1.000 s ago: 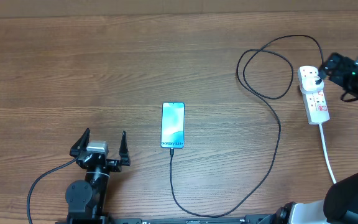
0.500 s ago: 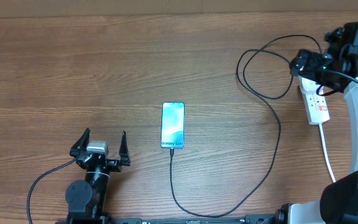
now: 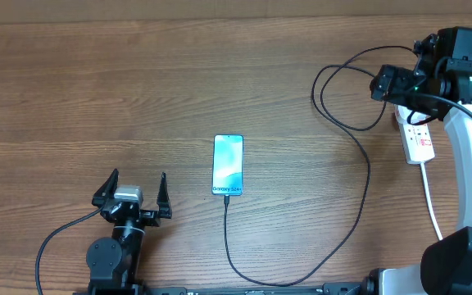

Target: Plug charger to phone and switch on socket

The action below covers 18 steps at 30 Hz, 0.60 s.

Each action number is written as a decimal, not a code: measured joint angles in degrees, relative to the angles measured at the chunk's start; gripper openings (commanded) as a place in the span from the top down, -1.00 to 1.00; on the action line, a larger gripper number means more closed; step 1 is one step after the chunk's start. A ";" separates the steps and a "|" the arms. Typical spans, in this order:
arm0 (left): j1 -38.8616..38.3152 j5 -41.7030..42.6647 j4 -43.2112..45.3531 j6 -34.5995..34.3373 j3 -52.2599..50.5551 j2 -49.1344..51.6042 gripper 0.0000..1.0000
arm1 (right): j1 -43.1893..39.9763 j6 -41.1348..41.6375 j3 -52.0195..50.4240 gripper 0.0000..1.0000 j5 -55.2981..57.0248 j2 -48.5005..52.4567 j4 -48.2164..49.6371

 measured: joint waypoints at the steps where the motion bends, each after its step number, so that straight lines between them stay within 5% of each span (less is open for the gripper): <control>1: 0.00 0.00 0.00 0.00 0.00 0.00 -0.99 | 0.00 -0.04 -0.66 -1.00 0.02 -0.17 0.04; 18: 0.00 0.02 0.00 0.00 0.00 0.00 -0.99 | 0.00 -0.02 -9.18 -0.99 0.02 -0.61 -0.48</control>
